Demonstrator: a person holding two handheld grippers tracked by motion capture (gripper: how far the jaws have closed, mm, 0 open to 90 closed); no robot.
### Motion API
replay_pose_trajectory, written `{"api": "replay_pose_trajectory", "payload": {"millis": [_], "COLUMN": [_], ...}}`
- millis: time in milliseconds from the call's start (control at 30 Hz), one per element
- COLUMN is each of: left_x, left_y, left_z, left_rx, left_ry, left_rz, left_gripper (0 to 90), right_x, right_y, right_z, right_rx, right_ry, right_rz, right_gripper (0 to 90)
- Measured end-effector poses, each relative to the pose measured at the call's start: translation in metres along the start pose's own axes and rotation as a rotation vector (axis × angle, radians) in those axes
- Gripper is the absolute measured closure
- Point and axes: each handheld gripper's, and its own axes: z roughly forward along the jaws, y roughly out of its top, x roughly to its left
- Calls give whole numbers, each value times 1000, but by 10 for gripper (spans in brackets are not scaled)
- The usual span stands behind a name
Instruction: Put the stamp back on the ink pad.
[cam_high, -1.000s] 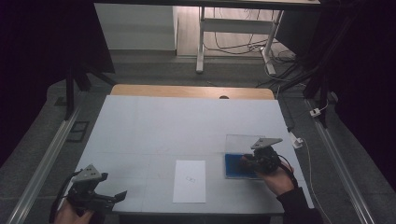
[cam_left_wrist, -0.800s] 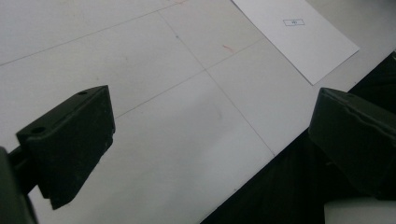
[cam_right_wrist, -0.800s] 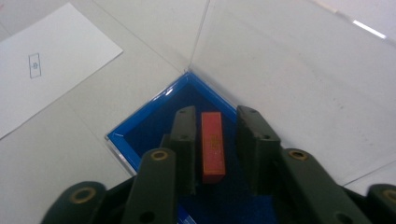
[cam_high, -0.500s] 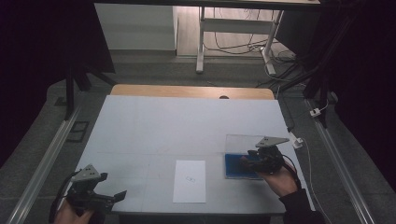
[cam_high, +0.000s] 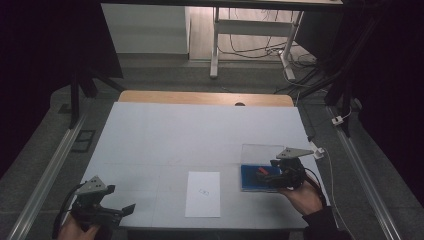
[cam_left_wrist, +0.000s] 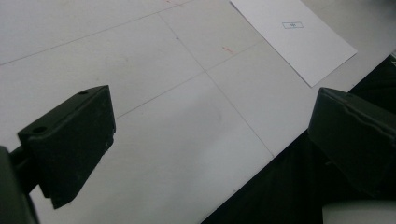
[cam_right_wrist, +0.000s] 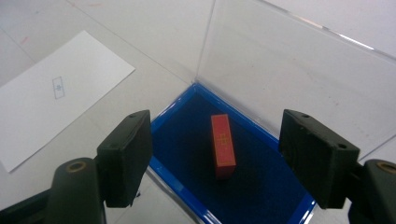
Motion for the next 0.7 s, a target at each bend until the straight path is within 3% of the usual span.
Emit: {"api": "replay_pose_trajectory", "payload": {"millis": [367, 700], "left_x": [0, 1], "left_y": [0, 0], "left_z": [0, 0], "left_rx": [-4, -2], "left_ry": [-2, -3], "left_rz": [-5, -11], "left_gripper": [11, 11], "right_x": [1, 1], "right_y": [-12, -28], "right_z": [-19, -39], "right_rx": [-25, -35], "right_ry": [-26, -54], "right_rz": [62, 85], "right_gripper": [126, 55]}}
